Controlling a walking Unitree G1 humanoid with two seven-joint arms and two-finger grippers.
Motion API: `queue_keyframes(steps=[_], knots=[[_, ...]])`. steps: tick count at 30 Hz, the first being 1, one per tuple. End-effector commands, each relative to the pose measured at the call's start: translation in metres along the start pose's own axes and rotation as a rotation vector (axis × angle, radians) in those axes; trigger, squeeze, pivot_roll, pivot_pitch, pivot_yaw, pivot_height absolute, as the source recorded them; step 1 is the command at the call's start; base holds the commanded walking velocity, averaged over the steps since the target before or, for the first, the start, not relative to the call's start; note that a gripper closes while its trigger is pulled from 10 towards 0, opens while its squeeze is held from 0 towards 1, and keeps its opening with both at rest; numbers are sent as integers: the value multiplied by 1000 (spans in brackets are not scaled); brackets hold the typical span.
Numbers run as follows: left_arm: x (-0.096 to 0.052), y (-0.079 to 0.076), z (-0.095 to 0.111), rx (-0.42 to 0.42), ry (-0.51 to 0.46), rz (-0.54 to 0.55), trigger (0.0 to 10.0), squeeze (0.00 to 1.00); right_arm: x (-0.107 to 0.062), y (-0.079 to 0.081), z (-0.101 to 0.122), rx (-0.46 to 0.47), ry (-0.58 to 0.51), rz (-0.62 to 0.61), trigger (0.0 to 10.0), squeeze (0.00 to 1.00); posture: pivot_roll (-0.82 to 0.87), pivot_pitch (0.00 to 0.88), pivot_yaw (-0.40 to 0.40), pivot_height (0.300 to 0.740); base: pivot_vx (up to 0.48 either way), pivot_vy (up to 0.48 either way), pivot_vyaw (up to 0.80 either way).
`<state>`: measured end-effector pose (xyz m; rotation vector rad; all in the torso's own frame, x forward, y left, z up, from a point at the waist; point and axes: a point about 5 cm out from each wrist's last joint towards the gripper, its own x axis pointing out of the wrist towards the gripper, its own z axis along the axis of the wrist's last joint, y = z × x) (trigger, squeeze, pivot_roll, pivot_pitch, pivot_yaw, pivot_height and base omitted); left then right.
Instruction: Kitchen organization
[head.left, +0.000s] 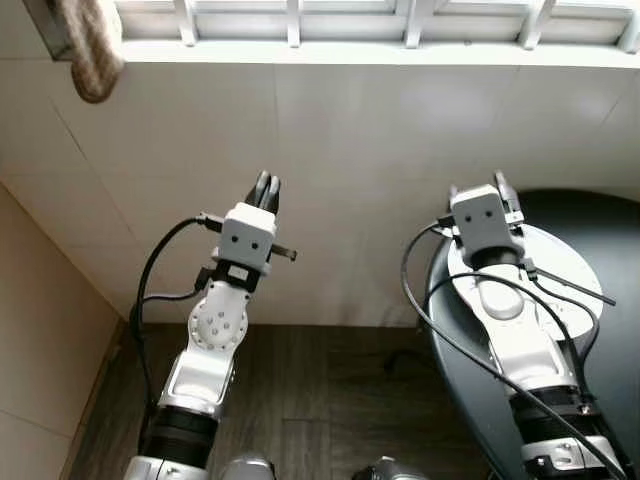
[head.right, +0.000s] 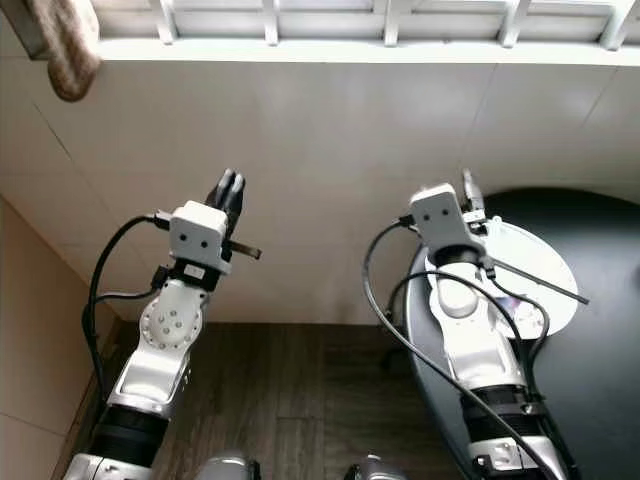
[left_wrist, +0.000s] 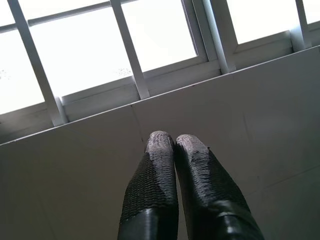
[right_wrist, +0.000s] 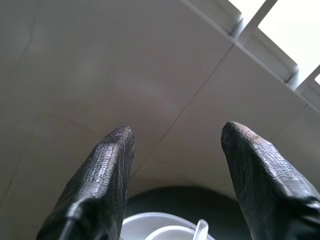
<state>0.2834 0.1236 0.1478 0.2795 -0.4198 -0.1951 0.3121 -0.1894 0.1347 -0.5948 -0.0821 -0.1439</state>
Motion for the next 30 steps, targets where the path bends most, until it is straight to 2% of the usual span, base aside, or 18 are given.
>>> queue_keyframes(steps=[1,5,7,8,9,15,17,22,30], knots=[[0,0,-1,7,9,-3,10000,0,2,0,0,-47,1,24,10000,0,145,0,-27,740,0,0,0],[0,-1,-2,8,14,-6,10000,0,3,7,4,-95,-29,95,10000,0,144,0,-26,740,0,0,0],[0,-1,-2,10,15,-6,10000,0,2,18,7,-120,-47,159,10000,0,146,0,-27,740,0,0,0],[0,-1,-2,10,15,-6,10000,0,2,18,7,-120,-47,159,10000,0,146,0,-27,740,0,0,0],[0,-1,-2,11,17,-6,10000,0,0,26,7,-138,-53,207,10000,0,149,0,-29,740,0,0,0],[-1,0,-3,17,23,-2,10000,0,-5,39,-4,-176,-13,306,10000,0,153,0,-30,740,0,0,0],[-1,0,-3,17,24,-2,10000,0,-6,39,-8,-197,5,313,10000,0,153,0,-30,740,0,0,0],[-1,0,-3,17,26,-4,10000,0,1,22,-26,-308,80,246,10000,0,149,0,-28,740,0,0,0],[-1,-2,-4,17,29,-10,10000,0,0,24,-32,-290,98,273,10000,0,151,0,-28,740,0,0,0]])
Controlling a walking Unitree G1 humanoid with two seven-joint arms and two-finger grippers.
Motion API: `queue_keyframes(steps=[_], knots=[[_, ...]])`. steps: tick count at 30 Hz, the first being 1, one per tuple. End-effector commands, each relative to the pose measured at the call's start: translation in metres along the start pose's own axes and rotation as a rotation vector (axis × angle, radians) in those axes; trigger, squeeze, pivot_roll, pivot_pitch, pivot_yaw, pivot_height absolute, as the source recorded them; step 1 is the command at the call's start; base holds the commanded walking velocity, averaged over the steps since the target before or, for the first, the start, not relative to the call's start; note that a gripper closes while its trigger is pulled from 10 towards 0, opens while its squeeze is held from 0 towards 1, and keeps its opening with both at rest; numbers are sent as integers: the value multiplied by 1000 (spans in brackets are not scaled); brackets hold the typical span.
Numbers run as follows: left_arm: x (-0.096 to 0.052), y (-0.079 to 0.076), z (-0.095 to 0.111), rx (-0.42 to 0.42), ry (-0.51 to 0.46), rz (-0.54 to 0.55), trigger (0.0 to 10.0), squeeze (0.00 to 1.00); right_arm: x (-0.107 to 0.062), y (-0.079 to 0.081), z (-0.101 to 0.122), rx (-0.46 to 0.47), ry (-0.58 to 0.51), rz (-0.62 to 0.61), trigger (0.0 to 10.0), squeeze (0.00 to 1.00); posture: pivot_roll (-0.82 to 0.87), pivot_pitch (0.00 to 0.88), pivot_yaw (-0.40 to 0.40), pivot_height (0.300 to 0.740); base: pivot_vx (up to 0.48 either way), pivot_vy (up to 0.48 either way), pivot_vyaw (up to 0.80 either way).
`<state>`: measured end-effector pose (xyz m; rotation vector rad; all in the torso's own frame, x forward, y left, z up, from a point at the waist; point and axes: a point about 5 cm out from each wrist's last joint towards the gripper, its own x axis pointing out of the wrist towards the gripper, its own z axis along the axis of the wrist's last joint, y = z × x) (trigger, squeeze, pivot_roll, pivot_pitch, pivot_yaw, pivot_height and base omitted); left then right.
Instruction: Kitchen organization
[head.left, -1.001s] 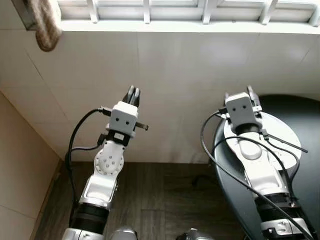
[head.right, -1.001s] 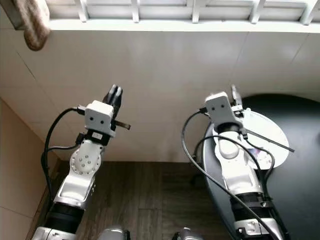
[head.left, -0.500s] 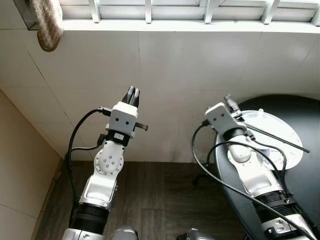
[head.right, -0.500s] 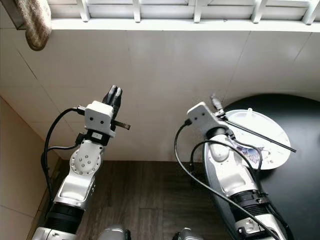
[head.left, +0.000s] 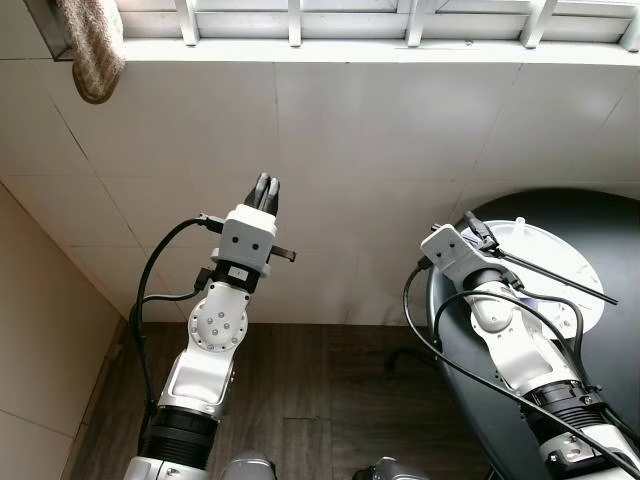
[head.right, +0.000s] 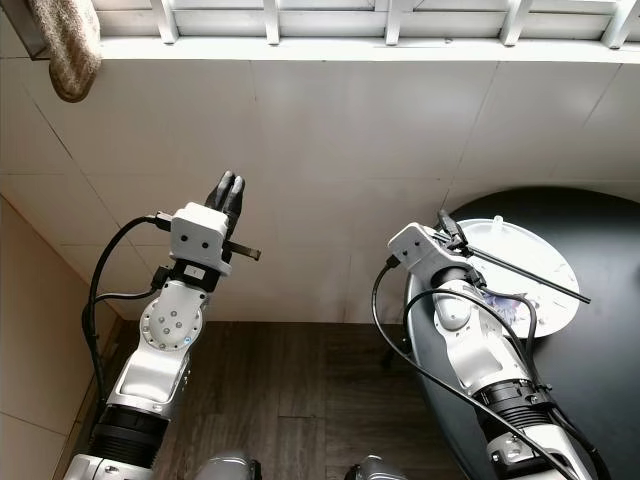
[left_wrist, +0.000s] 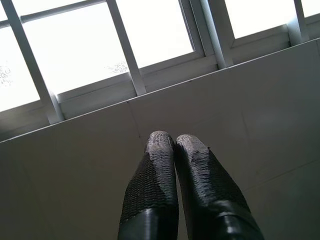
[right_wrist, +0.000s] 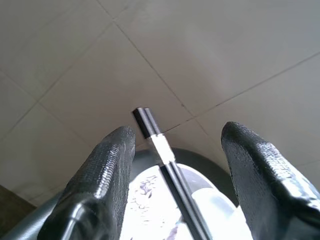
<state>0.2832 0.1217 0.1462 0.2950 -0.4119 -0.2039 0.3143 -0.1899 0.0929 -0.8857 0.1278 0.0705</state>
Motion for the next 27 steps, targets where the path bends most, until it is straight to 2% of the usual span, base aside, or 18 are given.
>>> queue_keyframes(steps=[1,11,20,27], knots=[[-1,1,-3,5,21,2,10000,0,2,0,3,1,-15,6,10000,0,151,0,-28,740,0,0,0],[-1,1,-3,9,23,3,10000,0,7,-2,-3,-48,-1,-10,10000,0,158,0,-29,740,0,0,0],[-2,1,-5,12,28,3,10000,0,9,-10,-18,-92,38,-26,10000,0,160,0,-30,740,0,0,0],[-2,0,-5,13,32,4,10000,0,11,-15,-26,-96,48,-14,10000,0,162,0,-31,740,0,0,0]])
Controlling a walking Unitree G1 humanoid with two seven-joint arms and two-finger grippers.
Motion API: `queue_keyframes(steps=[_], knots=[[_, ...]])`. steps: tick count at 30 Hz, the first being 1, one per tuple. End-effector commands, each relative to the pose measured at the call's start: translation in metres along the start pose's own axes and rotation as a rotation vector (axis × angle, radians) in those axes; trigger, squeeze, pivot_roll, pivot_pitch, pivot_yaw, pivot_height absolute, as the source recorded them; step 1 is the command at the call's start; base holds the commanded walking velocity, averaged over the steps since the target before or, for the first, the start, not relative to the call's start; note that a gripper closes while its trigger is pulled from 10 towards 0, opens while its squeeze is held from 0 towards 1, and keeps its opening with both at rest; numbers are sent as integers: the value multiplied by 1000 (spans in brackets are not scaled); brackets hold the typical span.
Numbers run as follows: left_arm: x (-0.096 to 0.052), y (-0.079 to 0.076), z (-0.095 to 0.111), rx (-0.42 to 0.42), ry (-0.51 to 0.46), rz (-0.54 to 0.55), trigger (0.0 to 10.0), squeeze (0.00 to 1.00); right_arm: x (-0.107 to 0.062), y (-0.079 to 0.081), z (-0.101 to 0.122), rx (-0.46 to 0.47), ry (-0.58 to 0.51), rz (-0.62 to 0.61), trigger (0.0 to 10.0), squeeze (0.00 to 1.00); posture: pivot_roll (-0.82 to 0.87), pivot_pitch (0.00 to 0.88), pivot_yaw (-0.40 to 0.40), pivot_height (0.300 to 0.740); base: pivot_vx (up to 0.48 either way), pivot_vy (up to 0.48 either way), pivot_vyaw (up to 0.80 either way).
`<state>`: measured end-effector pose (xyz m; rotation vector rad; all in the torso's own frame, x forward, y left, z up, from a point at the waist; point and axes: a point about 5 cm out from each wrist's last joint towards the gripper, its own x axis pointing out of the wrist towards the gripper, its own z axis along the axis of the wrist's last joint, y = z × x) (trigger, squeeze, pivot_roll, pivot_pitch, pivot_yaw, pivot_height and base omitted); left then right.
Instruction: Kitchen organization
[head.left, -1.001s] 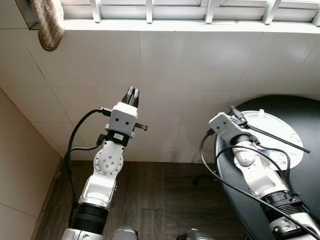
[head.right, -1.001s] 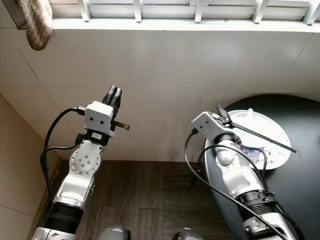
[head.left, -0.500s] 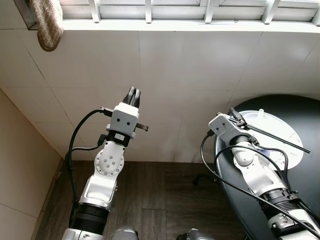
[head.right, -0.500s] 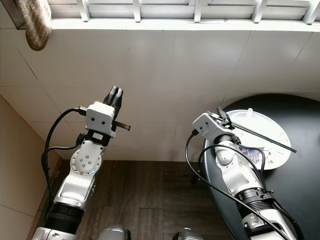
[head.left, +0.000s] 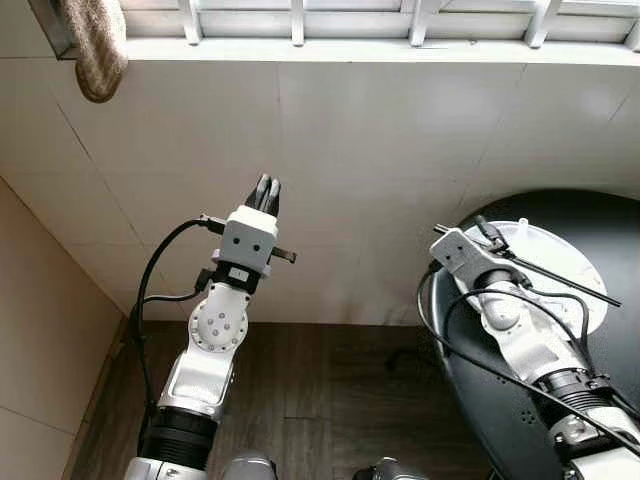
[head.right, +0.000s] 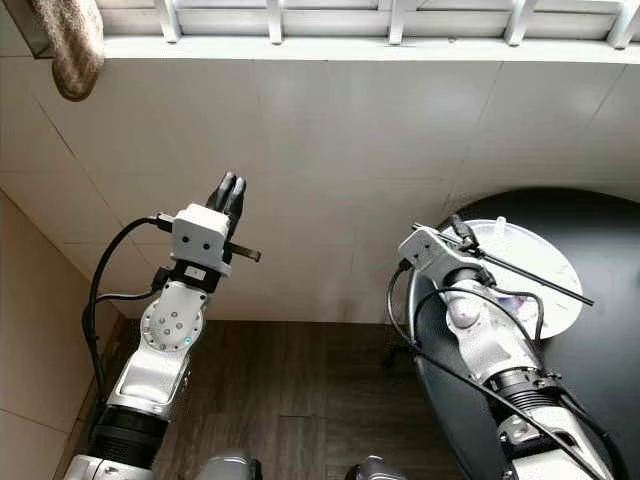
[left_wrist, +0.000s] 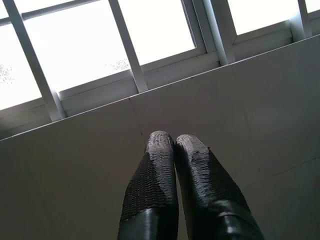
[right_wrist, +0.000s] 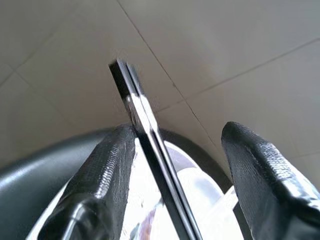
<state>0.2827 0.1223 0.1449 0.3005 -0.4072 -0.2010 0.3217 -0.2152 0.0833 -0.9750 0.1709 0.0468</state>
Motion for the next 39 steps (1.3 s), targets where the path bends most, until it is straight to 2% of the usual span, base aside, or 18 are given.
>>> queue_keyframes(steps=[1,2,3,4,5,6,7,20,24,37,38,39], knots=[[-1,0,-4,8,28,3,10000,0,3,-6,-3,-15,-4,-3,10000,0,163,0,-31,740,0,0,0],[-1,0,-4,8,28,3,10000,0,3,-6,-3,-15,-4,-3,10000,0,163,0,-31,740,0,0,0],[-1,0,-4,8,28,4,10000,0,5,-9,-5,-15,2,-2,6078,0,164,0,-32,740,0,0,0],[-1,0,-4,8,29,4,10000,0,6,-10,-6,-16,4,-1,3176,0,164,0,-32,740,0,0,0],[-1,0,-4,8,29,4,10000,0,6,-10,-6,-16,4,-1,3176,0,164,0,-32,740,0,0,0],[-2,0,-4,8,30,4,10000,0,7,-12,-8,-17,7,0,1961,0,164,0,-33,740,0,0,0],[-2,0,-4,9,31,4,10000,0,7,-12,-8,-14,10,5,0,0,165,0,-33,740,0,0,0],[-4,1,-7,17,45,1,10000,0,9,-8,-7,-32,-2,-7,0,0,166,0,-32,740,0,0,0],[-4,0,-7,18,48,-1,10000,0,8,-9,-2,-50,-22,-30,0,0,162,0,-32,740,0,0,0],[-6,-2,-7,19,54,-5,10000,0,4,-8,19,-19,-119,-87,0,0,159,0,-32,740,0,0,0],[-6,-2,-8,20,55,-5,10000,0,4,-10,22,42,-129,-100,10000,0,159,0,-32,740,0,0,0],[-6,-2,-8,20,55,-6,10000,0,2,-14,27,110,-158,-122,10000,0,159,0,-32,740,0,0,0]])
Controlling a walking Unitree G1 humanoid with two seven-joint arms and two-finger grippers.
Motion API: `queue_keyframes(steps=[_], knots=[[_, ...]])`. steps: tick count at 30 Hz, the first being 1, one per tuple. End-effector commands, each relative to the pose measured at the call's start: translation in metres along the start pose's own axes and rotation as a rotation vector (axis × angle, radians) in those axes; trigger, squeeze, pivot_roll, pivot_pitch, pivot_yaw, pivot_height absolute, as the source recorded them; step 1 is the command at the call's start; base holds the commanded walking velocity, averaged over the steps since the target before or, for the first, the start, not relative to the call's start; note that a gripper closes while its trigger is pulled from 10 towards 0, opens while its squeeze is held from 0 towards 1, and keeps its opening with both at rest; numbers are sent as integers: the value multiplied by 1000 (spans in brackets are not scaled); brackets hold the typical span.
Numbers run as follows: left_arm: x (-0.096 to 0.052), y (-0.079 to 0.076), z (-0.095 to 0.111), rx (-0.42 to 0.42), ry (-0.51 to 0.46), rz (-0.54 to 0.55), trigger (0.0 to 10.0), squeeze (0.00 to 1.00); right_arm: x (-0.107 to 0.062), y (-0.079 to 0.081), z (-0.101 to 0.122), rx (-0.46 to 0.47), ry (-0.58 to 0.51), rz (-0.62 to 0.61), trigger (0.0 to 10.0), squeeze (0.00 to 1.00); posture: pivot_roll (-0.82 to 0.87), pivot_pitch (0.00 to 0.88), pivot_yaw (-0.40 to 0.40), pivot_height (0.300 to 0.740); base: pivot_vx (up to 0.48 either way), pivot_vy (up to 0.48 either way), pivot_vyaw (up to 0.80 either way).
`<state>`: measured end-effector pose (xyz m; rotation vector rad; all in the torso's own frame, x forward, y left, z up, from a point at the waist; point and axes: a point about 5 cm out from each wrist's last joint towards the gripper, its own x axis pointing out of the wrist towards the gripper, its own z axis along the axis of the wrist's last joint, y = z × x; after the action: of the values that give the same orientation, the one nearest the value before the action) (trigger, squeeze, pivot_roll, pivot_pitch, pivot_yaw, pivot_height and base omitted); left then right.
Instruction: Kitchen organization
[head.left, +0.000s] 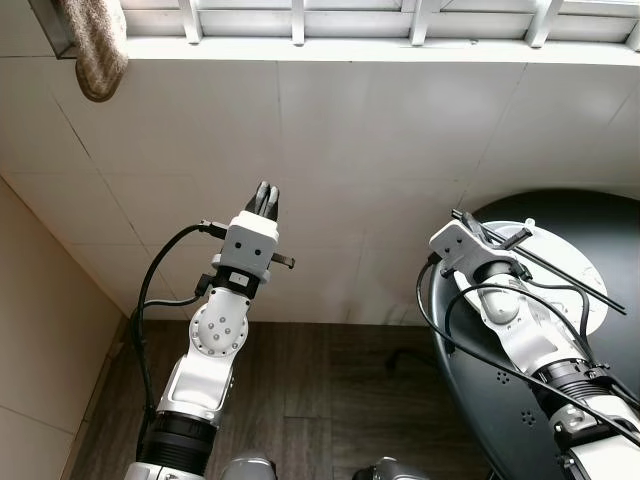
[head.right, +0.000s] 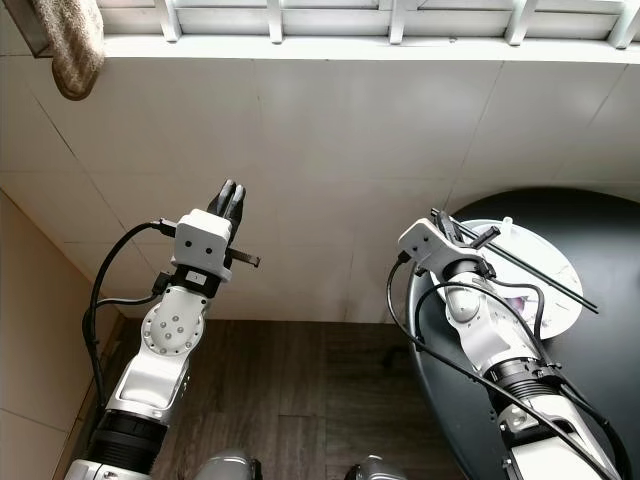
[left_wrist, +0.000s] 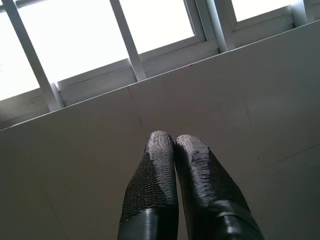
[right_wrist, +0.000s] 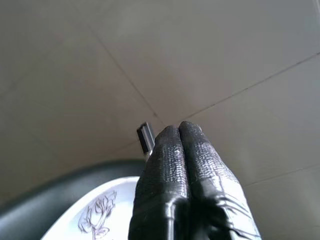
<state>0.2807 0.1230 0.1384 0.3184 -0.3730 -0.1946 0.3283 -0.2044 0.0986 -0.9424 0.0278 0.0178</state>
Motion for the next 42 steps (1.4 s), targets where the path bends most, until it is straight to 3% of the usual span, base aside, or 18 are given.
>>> queue_keyframes(steps=[1,2,6,9,11,14,18,21,26,30,34,42], knots=[[-1,0,-3,7,20,-4,10000,0,0,-10,14,122,-72,-54,10000,490,159,0,-32,740,0,0,0],[-1,-1,-3,8,21,-4,10000,0,-1,-14,17,147,-91,-70,10000,1000,156,0,-33,740,0,0,0],[-1,-1,-3,8,22,-5,10000,0,-1,-20,20,162,-107,-74,10000,1000,153,0,-31,740,0,0,0],[-1,-1,-3,9,24,-6,10000,0,-1,-33,12,110,-65,-82,10000,1000,151,0,-32,740,0,0,0],[-1,-1,-3,10,24,-5,10000,0,-2,-35,-3,31,50,-33,10000,1000,151,0,-32,740,0,0,0],[-1,-1,-4,10,25,-5,10000,0,-6,-39,-11,25,101,1,10000,1000,147,0,-31,740,0,0,0],[-1,0,-4,11,25,-6,10000,0,-7,-46,-10,32,103,19,10000,1000,145,0,-30,740,0,0,0],[0,-2,-4,8,27,-8,10000,0,-6,-53,-11,-15,108,36,10000,1000,135,0,-28,740,0,0,0],[2,-5,-4,1,24,-11,10000,0,-6,-61,-17,3,142,61,10000,1000,131,0,-30,740,0,0,0],[3,-4,-4,1,24,-7,10000,0,-8,-62,-18,88,170,101,10000,1000,133,0,-34,740,0,0,0],[3,-4,-4,0,23,-2,10000,0,-9,-65,-21,67,200,132,10000,1000,130,0,-36,740,0,0,0],[4,-6,-4,-5,21,-3,10000,0,-10,-69,-27,123,256,170,10000,1000,126,0,-36,740,0,0,0]])
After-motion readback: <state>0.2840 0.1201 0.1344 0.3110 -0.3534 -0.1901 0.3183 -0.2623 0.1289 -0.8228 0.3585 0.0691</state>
